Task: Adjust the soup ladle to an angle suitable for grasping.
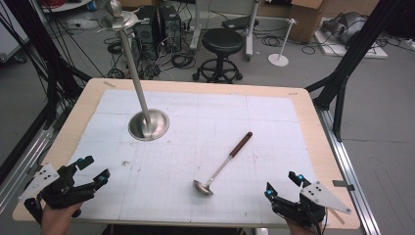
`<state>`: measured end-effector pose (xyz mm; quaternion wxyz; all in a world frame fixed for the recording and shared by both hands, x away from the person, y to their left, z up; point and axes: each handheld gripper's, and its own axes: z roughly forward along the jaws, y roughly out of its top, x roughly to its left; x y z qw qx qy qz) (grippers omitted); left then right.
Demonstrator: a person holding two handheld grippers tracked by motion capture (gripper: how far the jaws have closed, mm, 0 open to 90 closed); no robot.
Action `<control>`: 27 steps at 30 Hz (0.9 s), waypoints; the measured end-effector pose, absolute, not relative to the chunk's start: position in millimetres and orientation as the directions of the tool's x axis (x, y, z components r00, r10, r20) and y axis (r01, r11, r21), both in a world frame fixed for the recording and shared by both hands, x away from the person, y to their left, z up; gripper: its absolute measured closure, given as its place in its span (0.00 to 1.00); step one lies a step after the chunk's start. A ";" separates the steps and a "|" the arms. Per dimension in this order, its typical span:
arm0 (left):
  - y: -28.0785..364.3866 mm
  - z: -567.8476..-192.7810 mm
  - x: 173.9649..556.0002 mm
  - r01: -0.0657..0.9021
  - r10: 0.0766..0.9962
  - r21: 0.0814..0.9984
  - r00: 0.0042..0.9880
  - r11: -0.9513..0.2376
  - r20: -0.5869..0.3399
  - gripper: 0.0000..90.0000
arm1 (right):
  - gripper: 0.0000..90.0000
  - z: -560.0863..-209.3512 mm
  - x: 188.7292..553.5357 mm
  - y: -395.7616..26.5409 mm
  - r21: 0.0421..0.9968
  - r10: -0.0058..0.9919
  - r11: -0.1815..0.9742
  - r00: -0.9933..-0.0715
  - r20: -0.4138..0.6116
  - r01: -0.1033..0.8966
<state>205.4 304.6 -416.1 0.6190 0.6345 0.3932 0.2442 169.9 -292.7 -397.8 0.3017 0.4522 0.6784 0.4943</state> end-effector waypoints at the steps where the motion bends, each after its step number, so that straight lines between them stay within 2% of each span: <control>1: 305.1 -416.4 205.5 0.198 0.803 0.977 0.569 0.076 -0.178 0.21 | 0.19 -398.2 169.8 -293.4 0.943 0.912 0.102 -0.409 0.038 0.316; 13: 304.7 -416.8 204.3 0.203 0.801 0.976 0.570 0.076 -0.181 0.21 | 0.20 -397.2 170.2 -288.2 0.947 0.908 0.100 -0.418 0.039 0.306; 16: 303.3 -416.3 203.3 0.201 0.796 0.977 0.579 0.066 -0.174 0.21 | 0.20 -397.2 172.6 -280.9 0.942 0.894 0.096 -0.444 0.060 0.321; 22: 302.5 -418.0 205.1 0.210 0.796 0.976 0.580 0.062 -0.175 0.21 | 0.32 -400.9 181.5 -255.9 0.928 0.852 0.120 -0.516 0.086 0.352; 27: 301.5 -419.2 206.5 0.216 0.794 0.975 0.582 0.057 -0.176 0.21 | 0.42 -410.0 196.2 -229.3 0.897 0.809 0.202 -0.584 0.074 0.394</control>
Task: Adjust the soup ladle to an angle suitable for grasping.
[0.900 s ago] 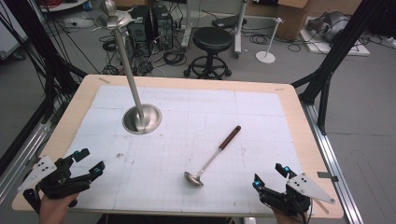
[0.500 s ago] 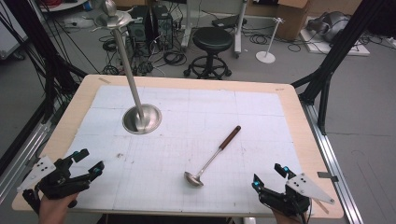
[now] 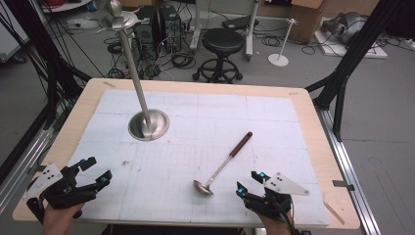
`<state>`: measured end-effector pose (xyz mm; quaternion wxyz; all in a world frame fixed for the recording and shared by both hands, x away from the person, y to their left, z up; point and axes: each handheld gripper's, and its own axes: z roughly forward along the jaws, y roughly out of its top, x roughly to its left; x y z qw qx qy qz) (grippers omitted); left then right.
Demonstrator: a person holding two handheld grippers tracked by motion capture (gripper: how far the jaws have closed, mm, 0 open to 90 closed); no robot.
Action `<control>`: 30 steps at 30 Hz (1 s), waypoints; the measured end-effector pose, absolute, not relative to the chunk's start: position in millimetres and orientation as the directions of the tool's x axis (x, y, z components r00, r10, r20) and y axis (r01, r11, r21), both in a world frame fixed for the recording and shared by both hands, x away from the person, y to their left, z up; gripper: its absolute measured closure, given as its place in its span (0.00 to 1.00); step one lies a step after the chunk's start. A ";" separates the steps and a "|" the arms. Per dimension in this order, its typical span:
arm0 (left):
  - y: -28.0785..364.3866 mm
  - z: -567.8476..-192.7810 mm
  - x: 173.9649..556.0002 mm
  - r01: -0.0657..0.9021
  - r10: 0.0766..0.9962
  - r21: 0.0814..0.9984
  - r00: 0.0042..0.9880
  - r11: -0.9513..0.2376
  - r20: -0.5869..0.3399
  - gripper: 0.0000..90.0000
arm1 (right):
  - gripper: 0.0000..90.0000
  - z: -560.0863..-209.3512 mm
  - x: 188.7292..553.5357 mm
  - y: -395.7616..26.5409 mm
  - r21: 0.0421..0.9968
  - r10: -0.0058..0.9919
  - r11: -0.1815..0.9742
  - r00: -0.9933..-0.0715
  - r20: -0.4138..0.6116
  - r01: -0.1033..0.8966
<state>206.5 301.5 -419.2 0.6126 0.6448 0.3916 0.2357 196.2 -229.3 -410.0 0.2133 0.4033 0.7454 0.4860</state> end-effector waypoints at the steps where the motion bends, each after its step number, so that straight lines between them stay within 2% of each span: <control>1: 301.3 -419.6 207.1 0.220 0.791 0.974 0.588 0.046 -0.170 0.21 | 0.43 -411.5 198.4 -225.0 0.890 0.802 0.211 -0.593 0.078 0.403; 5: 301.5 -420.5 208.2 0.226 0.789 0.973 0.591 0.041 -0.171 0.21 | 0.50 -416.2 204.7 -215.5 0.875 0.785 0.241 -0.615 0.079 0.420; 7: 302.2 -420.8 208.8 0.230 0.788 0.972 0.590 0.045 -0.176 0.21 | 0.63 -421.7 211.4 -207.1 0.849 0.766 0.280 -0.637 0.084 0.449; 10: 302.1 -420.8 208.8 0.233 0.788 0.971 0.590 0.044 -0.177 0.21 | 0.89 -428.5 219.0 -196.3 0.807 0.736 0.342 -0.671 0.089 0.481; 11: 302.1 -420.8 208.8 0.233 0.788 0.971 0.590 0.044 -0.177 0.21 | 0.89 -428.5 219.0 -196.3 0.807 0.736 0.342 -0.671 0.089 0.481; 12: 302.0 -420.7 208.5 0.233 0.787 0.972 0.591 0.042 -0.176 0.22 | 0.98 -432.1 223.5 -187.3 0.788 0.721 0.386 -0.689 0.066 0.480; 21: 304.7 -420.8 208.6 0.241 0.798 0.970 0.576 0.045 -0.180 0.22 | 0.99 -447.2 243.4 -152.9 0.743 0.689 0.450 -0.722 0.065 0.495; 30: 305.0 -421.3 209.7 0.247 0.798 0.968 0.575 0.044 -0.183 0.23 | 0.99 -448.2 249.7 -128.5 0.750 0.699 0.439 -0.712 0.060 0.494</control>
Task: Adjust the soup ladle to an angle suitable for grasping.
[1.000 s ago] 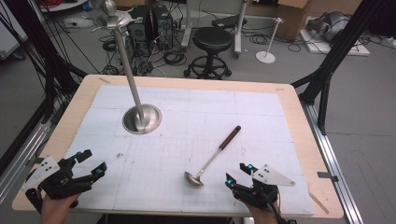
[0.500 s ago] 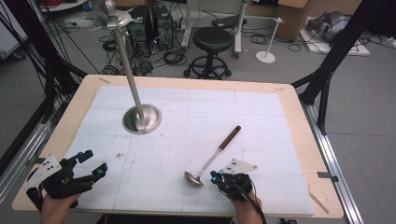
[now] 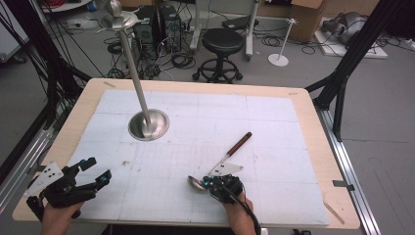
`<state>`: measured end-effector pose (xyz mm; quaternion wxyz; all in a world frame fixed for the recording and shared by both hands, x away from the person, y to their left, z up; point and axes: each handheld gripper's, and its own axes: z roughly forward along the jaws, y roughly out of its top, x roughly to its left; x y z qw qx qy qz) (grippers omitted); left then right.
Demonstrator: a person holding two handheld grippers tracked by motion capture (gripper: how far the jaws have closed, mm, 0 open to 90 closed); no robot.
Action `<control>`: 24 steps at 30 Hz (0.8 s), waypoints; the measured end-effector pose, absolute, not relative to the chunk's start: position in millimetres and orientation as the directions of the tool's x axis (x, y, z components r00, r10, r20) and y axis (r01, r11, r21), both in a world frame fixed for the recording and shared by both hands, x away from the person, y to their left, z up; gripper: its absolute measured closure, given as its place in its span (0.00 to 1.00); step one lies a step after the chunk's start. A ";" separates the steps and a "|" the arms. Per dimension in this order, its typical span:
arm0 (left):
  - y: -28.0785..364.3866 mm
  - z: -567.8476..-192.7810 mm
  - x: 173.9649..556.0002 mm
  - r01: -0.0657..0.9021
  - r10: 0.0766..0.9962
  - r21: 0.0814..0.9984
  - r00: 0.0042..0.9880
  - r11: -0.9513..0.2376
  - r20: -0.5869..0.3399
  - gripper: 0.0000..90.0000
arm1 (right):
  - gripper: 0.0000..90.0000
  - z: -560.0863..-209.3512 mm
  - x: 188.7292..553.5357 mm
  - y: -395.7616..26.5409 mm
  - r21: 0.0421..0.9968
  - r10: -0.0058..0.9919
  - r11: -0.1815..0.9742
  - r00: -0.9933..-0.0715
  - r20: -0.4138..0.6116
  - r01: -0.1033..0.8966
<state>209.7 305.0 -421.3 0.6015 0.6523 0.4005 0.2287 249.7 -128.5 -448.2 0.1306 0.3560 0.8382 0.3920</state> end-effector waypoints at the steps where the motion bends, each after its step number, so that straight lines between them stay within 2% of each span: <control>1: 305.1 -421.2 209.7 0.248 0.798 0.968 0.575 0.042 -0.182 0.23 | 0.99 -447.8 250.4 -126.0 0.747 0.705 0.437 -0.706 0.062 0.502; 9: 304.1 -422.3 210.5 0.258 0.801 0.966 0.571 0.032 -0.180 0.23 | 0.99 -446.1 258.4 -111.0 0.738 0.713 0.443 -0.699 0.054 0.509; 24: 307.2 -423.0 211.7 0.265 0.805 0.964 0.564 0.034 -0.183 0.24 | 0.99 -439.5 286.6 -58.5 0.690 0.705 0.496 -0.708 0.033 0.527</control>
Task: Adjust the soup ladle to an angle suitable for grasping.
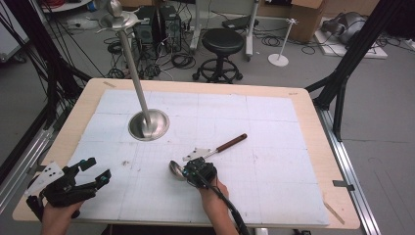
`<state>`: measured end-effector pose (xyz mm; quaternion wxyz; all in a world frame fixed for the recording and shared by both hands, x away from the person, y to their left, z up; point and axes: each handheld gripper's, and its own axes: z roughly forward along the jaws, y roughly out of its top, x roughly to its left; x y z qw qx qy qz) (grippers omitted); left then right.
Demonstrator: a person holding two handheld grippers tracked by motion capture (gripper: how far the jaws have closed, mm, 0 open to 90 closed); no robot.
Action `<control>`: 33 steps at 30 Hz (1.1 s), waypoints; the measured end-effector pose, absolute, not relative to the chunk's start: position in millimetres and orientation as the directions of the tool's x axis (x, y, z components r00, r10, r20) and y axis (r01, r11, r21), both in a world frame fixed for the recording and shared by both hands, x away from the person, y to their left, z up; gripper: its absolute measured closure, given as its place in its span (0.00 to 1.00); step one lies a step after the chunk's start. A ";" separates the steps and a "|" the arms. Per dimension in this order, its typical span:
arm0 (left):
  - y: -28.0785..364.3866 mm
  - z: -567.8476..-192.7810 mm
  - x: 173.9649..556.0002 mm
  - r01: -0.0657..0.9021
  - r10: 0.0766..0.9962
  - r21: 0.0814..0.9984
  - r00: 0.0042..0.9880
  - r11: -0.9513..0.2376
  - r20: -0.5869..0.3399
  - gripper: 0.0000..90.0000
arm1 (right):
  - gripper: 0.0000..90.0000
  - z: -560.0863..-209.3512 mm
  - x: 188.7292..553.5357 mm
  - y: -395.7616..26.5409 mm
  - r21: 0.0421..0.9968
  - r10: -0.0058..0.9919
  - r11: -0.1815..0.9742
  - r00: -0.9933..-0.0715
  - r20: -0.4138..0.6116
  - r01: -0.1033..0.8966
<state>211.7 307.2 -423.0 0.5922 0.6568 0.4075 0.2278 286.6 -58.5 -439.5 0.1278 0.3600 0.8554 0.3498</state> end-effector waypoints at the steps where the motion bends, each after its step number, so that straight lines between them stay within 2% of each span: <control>1: 307.1 -423.1 211.9 0.266 0.805 0.963 0.564 0.033 -0.183 0.24 | 0.99 -439.6 287.5 -56.3 0.691 0.704 0.494 -0.709 0.038 0.528; 7: 307.6 -423.5 212.2 0.269 0.806 0.963 0.562 0.032 -0.184 0.24 | 0.99 -440.7 292.5 -45.9 0.697 0.710 0.479 -0.703 0.049 0.533; 10: 308.5 -423.6 213.1 0.269 0.809 0.963 0.560 0.030 -0.182 0.25 | 0.96 -438.5 295.7 -52.7 0.703 0.699 0.462 -0.710 0.086 0.540; 13: 309.2 -423.7 213.4 0.271 0.809 0.962 0.558 0.030 -0.183 0.25 | 0.97 -432.8 297.1 -65.2 0.734 0.702 0.445 -0.709 0.069 0.513; 16: 309.6 -424.1 213.7 0.273 0.810 0.962 0.557 0.029 -0.183 0.25 | 0.99 -420.9 309.2 -106.9 0.786 0.769 0.352 -0.635 0.065 0.507; 22: 310.0 -424.1 213.1 0.274 0.811 0.961 0.556 0.029 -0.183 0.25 | 0.99 -416.2 338.9 -170.5 0.802 0.877 0.266 -0.479 0.028 0.535; 26: 310.9 -424.2 213.1 0.273 0.813 0.961 0.554 0.030 -0.183 0.25 | 0.99 -418.4 352.3 -193.5 0.805 0.903 0.241 -0.430 0.019 0.543; 33: 312.0 -424.6 211.2 0.274 0.817 0.961 0.548 0.030 -0.181 0.25 | 0.99 -426.3 375.3 -219.2 0.800 0.934 0.273 -0.347 -0.088 0.534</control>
